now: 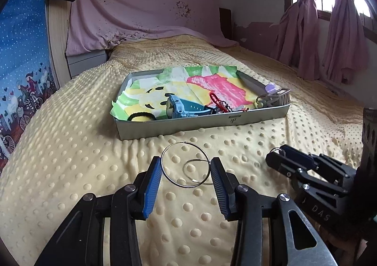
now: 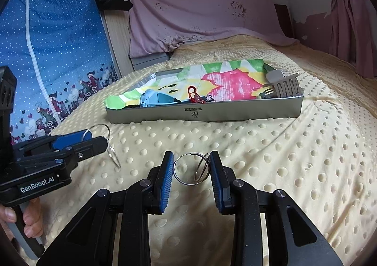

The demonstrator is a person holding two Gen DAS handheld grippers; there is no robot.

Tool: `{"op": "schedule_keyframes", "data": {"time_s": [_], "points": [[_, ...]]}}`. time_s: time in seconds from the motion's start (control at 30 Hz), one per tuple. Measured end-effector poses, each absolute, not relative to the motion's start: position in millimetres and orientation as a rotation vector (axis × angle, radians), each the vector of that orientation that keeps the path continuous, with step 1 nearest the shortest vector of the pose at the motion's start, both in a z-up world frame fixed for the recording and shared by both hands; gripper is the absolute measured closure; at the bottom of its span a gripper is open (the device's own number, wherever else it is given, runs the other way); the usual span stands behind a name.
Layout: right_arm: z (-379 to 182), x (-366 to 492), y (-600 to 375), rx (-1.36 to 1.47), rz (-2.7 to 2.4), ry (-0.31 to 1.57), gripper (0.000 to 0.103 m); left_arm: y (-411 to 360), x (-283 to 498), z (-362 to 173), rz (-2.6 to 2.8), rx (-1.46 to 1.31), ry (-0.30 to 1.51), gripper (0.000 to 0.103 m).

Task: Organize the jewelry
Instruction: 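Carry the hoops and small rings into the tray and open both tools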

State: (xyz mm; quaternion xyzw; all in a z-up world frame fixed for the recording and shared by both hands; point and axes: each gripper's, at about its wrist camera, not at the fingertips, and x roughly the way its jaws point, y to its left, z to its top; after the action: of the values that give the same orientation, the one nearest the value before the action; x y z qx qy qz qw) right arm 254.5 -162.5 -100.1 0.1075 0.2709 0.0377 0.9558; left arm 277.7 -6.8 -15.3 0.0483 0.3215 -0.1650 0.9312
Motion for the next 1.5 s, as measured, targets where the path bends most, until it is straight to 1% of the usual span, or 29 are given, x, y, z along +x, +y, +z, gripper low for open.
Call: {"op": "schedule_keyframes", "data": {"time_s": [0.27,0.47,0.67,0.8,0.97,1.17,1.27,1.5], "points": [[-92.6,246.9,-161.7,0.213,0.091,0.509,0.075,-1.6,279.3,-9.3,-0.333,0.057,0.656,0.063],[-78.5,248.7,-171.2,0.247,0.114,0.480,0.075,-2.5,296.2,3.4,-0.324,0.038,0.632,0.063],[-55.4,275.3,-184.6,0.264,0.127,0.462,0.075,-1.5,323.8,29.2,-0.297,-0.009,0.567,0.063],[-38.1,298.9,-188.2,0.260,0.132,0.438,0.075,-1.9,345.8,35.2,-0.266,-0.026,0.537,0.063],[-33.1,334.9,-181.4,0.238,0.145,0.454,0.075,5.1,375.1,14.1,-0.214,-0.050,0.577,0.063],[-50.9,363.5,-169.0,0.220,0.132,0.512,0.075,13.3,389.2,-10.2,-0.175,-0.071,0.606,0.063],[-59.0,372.3,-167.8,0.229,0.112,0.543,0.075,15.9,394.4,-19.9,-0.160,-0.075,0.648,0.062],[-72.1,383.7,-168.7,0.232,0.082,0.619,0.075,14.4,395.1,-25.0,-0.171,-0.071,0.671,0.061]]}}
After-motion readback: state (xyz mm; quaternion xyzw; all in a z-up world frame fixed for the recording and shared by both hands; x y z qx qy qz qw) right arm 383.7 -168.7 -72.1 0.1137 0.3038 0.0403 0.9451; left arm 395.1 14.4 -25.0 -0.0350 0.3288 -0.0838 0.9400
